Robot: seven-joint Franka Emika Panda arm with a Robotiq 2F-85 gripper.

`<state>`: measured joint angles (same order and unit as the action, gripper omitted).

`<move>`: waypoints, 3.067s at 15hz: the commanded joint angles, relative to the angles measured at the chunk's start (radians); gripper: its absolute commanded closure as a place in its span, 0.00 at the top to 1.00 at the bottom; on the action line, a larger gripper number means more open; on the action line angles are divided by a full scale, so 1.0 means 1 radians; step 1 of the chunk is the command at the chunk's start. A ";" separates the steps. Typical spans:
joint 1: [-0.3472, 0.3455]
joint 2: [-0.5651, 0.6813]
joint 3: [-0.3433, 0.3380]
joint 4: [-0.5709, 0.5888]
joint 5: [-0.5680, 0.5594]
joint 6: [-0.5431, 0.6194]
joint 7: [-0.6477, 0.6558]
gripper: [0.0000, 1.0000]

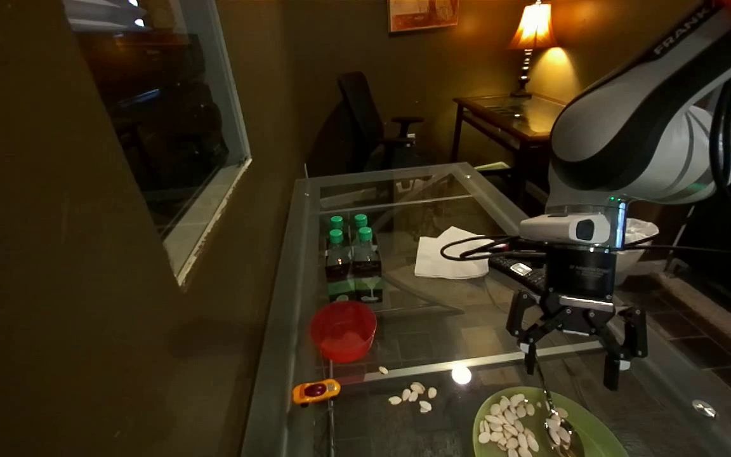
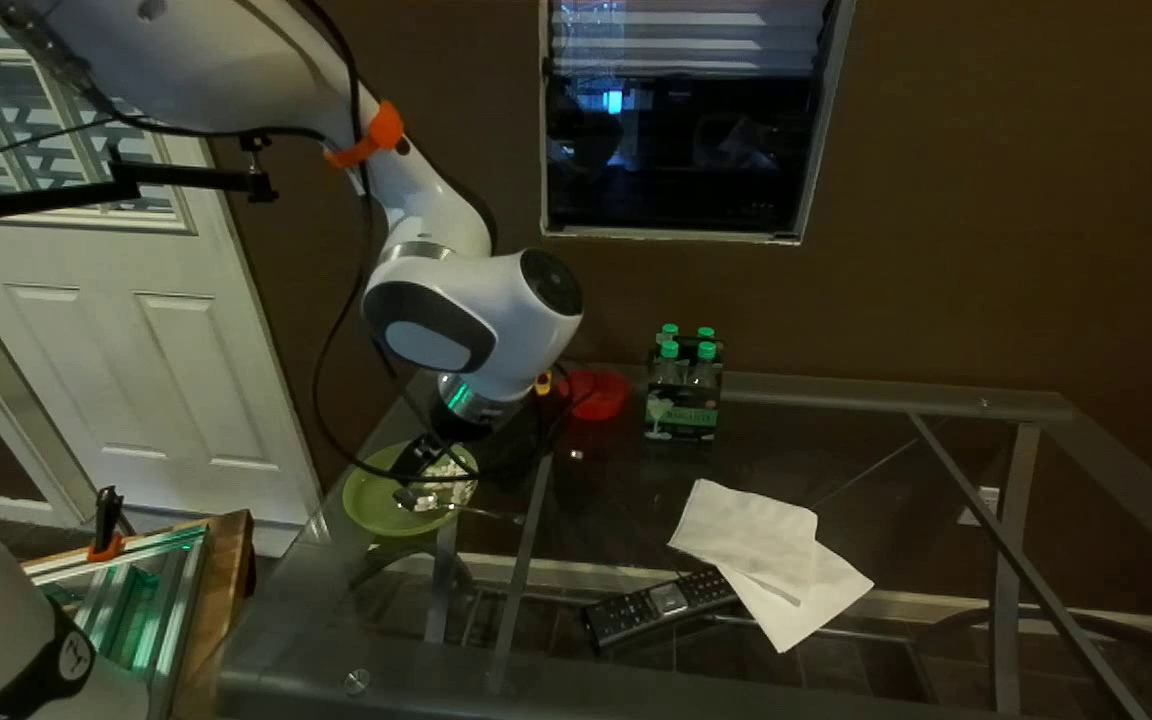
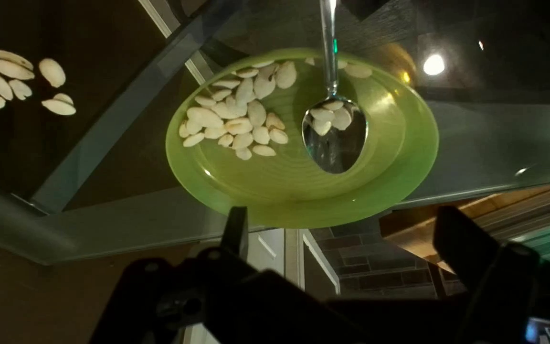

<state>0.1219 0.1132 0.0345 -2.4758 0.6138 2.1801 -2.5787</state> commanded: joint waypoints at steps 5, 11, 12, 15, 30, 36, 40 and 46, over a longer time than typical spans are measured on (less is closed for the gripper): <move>-0.042 0.106 0.044 0.068 -0.066 0.041 -0.003 0.55; -0.062 0.170 0.060 0.114 -0.155 0.061 0.015 0.36; -0.066 0.179 0.065 0.122 -0.164 0.057 0.014 0.35; -0.071 0.202 0.077 0.140 -0.187 0.052 0.018 0.33; -0.081 0.243 0.111 0.173 -0.224 0.036 0.043 0.27; -0.079 0.260 0.116 0.174 -0.232 0.041 0.052 0.24; -0.080 0.268 0.119 0.175 -0.237 0.042 0.058 0.22; -0.080 0.265 0.118 0.171 -0.247 0.046 0.066 0.16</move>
<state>0.0613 0.3659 0.1359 -2.3205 0.4052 2.2296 -2.5426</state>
